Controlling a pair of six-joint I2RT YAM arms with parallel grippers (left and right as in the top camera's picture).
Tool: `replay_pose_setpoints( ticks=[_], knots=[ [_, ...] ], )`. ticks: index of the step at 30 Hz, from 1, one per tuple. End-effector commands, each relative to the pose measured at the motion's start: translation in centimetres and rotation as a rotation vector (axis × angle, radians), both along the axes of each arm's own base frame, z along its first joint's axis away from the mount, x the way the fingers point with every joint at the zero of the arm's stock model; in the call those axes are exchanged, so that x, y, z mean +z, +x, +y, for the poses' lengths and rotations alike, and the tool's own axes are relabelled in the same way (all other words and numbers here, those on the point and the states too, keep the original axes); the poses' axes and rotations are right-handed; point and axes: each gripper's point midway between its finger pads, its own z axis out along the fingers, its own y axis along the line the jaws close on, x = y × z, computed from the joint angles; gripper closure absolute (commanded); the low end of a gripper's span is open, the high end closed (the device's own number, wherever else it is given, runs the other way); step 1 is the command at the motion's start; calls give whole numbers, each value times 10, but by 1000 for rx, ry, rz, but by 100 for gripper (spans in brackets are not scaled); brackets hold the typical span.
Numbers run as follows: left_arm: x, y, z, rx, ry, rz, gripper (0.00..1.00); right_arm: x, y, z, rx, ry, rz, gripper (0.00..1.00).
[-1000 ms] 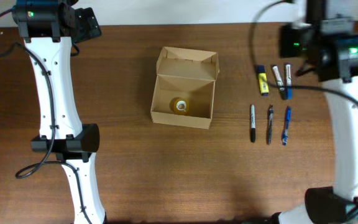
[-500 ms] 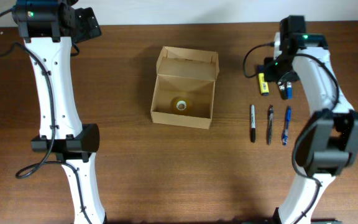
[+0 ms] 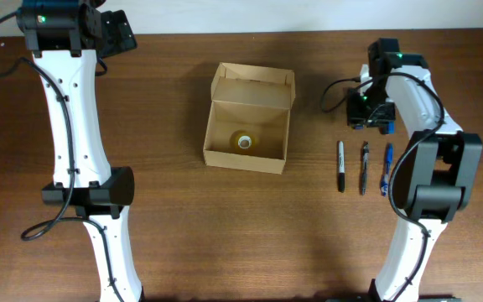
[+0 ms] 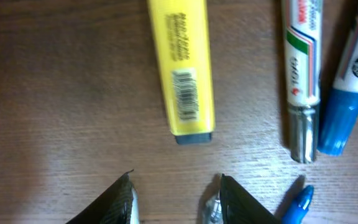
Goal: Pack container
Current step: 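Move the right gripper back over the yellow highlighter, then grasp the yellow highlighter with the right gripper and lift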
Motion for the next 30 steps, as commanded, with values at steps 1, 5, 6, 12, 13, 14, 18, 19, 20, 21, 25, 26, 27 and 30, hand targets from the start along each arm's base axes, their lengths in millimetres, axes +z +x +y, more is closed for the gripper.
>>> replay_pose_setpoints(
  ticks=[1, 5, 6, 12, 13, 14, 18, 19, 20, 21, 25, 26, 27, 30],
  knots=[
    [3, -2, 2, -7, 11, 0, 0, -3, -3, -7, -42, 44, 14, 55],
    [3, -2, 2, -7, 11, 0, 0, -3, -4, -8, -31, 49, 13, 55],
    [3, -2, 2, -7, 11, 0, 0, -3, -1, -6, -11, 55, 3, 55],
    [3, -2, 2, -7, 11, 0, 0, -1, 17, -4, 46, 41, -73, 55],
    [3, -2, 2, -7, 11, 0, 0, -1, 20, -5, 46, 40, -85, 53],
    [3, -2, 2, -7, 11, 0, 0, 0, 24, -5, 46, 38, -100, 51],
    [3, -2, 2, -7, 11, 0, 0, 2, 39, -9, 58, 15, -161, 49],
    [3, -2, 2, -7, 11, 0, 0, 3, 42, -9, 58, 12, -176, 48],
    [3, -2, 2, -7, 11, 0, 0, 4, 44, -9, 58, 12, -185, 46],
    [3, -2, 2, -6, 11, 0, 0, 4, 46, -9, 64, 12, -191, 46],
    [3, -2, 2, -7, 11, 0, 0, 2, 49, -7, 101, 7, -199, 46],
    [3, -2, 2, -7, 11, 0, 0, 0, 48, -6, 106, 8, -195, 46],
    [3, -2, 2, -7, 11, 0, 0, -2, 48, -4, 109, 9, -190, 46],
    [3, -2, 2, -6, 11, 0, 0, -13, 45, 3, 123, 14, -161, 46]
  ],
)
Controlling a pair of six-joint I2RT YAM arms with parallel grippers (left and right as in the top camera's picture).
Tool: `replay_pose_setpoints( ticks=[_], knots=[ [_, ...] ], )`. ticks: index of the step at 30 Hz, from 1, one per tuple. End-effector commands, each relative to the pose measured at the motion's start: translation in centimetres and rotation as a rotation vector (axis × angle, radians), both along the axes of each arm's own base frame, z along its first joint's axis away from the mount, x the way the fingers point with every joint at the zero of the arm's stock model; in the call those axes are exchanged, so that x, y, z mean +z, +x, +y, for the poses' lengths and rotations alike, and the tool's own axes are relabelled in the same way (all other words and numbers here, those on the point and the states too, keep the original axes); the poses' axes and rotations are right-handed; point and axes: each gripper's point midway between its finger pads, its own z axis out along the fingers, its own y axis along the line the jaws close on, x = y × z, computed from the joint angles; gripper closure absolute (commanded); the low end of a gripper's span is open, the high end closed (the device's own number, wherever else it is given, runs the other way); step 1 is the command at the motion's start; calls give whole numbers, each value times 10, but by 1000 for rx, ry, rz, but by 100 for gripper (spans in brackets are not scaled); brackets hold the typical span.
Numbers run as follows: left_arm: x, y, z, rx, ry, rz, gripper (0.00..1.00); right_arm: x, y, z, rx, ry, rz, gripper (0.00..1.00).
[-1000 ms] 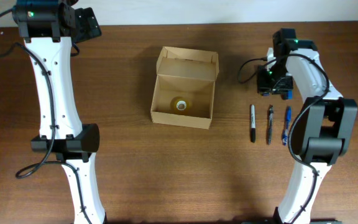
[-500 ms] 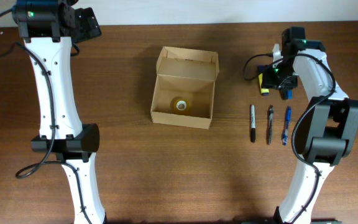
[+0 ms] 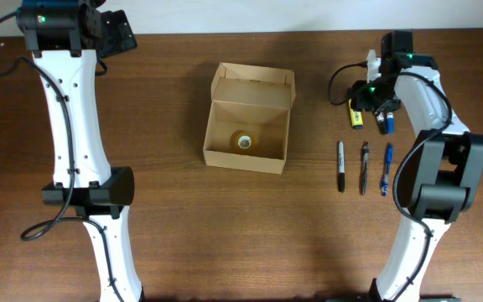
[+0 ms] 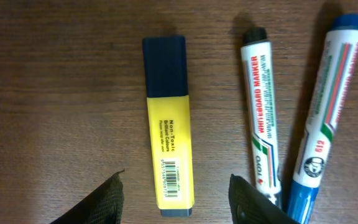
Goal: Pack container
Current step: 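Grasp the yellow highlighter with the right gripper and lift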
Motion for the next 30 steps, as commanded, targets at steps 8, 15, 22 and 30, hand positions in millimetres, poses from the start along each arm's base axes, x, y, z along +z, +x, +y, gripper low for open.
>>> replay_pose_setpoints(
  ticks=[8, 15, 22, 30],
  knots=[
    [3, -2, 2, -7, 11, 0, 0, -38, -4, 21, 60, -5, 71, 46],
    [3, -2, 2, -7, 11, 0, 0, -42, -5, 14, 54, -39, 80, 46],
    [3, -2, 2, -7, 11, 0, 0, -45, -5, 12, -6, -36, 86, 47],
    [3, -2, 2, -7, 11, 0, 0, -71, -16, 12, -93, -22, 159, 51]
  ],
)
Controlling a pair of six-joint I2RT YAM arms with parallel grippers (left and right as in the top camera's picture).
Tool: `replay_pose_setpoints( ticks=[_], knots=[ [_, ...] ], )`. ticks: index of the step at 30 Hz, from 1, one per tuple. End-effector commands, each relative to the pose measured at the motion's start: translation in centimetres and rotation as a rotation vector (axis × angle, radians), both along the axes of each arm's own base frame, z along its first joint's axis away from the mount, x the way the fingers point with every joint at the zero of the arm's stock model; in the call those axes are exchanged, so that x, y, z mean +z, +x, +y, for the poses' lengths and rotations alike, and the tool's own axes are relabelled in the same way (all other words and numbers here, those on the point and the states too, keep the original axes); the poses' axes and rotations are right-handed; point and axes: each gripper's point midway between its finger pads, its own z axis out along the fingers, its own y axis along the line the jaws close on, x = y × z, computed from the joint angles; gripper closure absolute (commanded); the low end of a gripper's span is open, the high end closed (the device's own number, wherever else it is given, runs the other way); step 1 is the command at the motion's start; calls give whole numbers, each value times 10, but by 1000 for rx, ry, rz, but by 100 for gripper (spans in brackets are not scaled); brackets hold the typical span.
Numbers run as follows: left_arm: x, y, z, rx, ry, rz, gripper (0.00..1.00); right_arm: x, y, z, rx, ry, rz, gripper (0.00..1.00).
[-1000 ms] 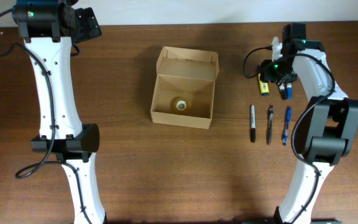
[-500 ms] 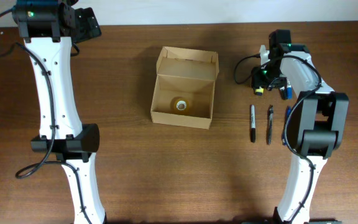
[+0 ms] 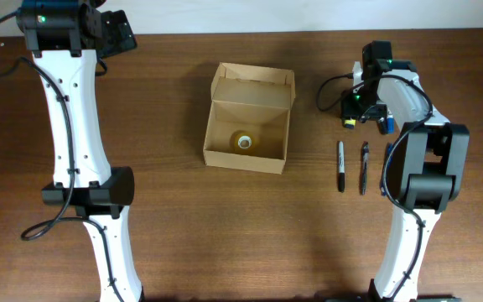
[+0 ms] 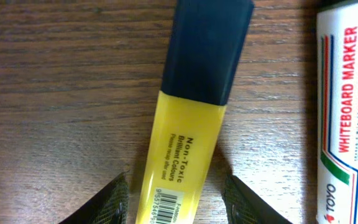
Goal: Pack container
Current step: 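Grasp the yellow highlighter with the right gripper and lift, then carry the highlighter into the box and release it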
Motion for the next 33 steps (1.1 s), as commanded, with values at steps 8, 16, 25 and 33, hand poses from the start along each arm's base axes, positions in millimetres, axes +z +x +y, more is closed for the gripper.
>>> replay_pose_setpoints(
  ticks=[8, 16, 25, 33],
  knots=[
    [3, -2, 2, -7, 11, 0, 0, -30, -12, -1, -62, 0, 79, 92],
    [3, -2, 2, -7, 11, 0, 0, 7, 1, 3, -56, 22, 50, 96],
    [3, -2, 2, -6, 11, 0, 0, 139, 36, 28, -3, 26, -140, 96],
    [3, -2, 2, -7, 11, 0, 0, 256, 17, 127, 327, 9, -350, 96]
  ],
)
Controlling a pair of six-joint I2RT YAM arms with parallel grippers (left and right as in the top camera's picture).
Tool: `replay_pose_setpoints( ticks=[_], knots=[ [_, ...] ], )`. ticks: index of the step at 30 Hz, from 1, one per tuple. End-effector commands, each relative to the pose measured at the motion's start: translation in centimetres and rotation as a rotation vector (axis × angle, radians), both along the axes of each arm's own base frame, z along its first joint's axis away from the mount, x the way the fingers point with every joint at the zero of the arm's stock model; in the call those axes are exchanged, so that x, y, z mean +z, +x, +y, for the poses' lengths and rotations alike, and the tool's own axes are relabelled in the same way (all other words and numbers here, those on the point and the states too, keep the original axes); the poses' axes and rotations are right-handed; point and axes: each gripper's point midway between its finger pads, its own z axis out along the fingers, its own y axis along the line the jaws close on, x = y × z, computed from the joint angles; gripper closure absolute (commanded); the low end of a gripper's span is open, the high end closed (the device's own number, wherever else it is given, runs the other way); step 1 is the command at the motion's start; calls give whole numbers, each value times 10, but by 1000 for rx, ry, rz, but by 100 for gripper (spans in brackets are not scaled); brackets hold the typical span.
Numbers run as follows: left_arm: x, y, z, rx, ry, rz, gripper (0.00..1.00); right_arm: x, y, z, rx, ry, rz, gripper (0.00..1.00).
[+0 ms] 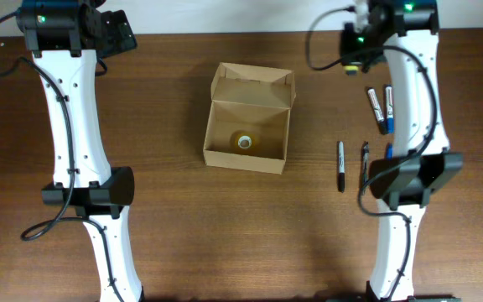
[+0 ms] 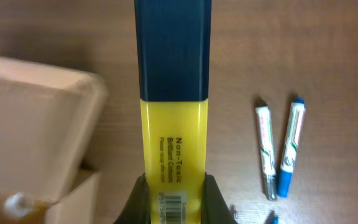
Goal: Pack container
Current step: 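Carry the highlighter into the box and release it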
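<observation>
My right gripper (image 2: 171,198) is shut on a yellow highlighter (image 2: 171,112) with a dark blue cap and holds it high above the table. From overhead the right gripper (image 1: 355,59) hangs at the far right, right of the open cardboard box (image 1: 249,119), with the yellow highlighter (image 1: 352,66) showing under it. A roll of tape (image 1: 243,141) lies inside the box. The box corner (image 2: 36,130) shows at the left of the right wrist view. My left gripper (image 1: 117,32) is up at the far left; its jaws cannot be made out.
Two whiteboard markers (image 1: 381,107), one black-capped and one blue (image 2: 289,149), lie right of the box. Nearer the front lie a black marker (image 1: 340,166), a dark pen (image 1: 363,164) and a blue pen partly behind the arm.
My right gripper has shut on the yellow highlighter and lifted it off the table. It now hangs higher and farther back, with the box edge in its view.
My right gripper was open low over the highlighter's tail end, then open above its whole length, then down with its fingers on either side of the body. Now it is shut on the highlighter, held up beside the box. The left arm stayed still.
</observation>
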Motion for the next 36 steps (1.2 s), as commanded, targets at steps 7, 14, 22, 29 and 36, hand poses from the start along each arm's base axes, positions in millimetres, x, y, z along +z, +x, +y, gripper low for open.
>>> replay_pose_setpoints(
  ticks=[7, 14, 22, 29, 36],
  knots=[
    [3, -2, 2, -6, 11, 0, 0, 28, -56, 143, 576, -163, -48, 96],
    [3, -2, 2, -7, 11, 0, 0, -30, -102, 194, 914, -204, 133, 96],
    [3, -2, 2, -7, 11, 0, 0, -114, -133, 200, 1103, -232, 329, 96],
    [3, -2, 2, -7, 11, 0, 0, -159, -139, 198, 1119, -226, 374, 96],
    [3, -2, 2, -6, 11, 0, 0, -171, -140, 195, 1084, -232, 392, 72]
  ],
)
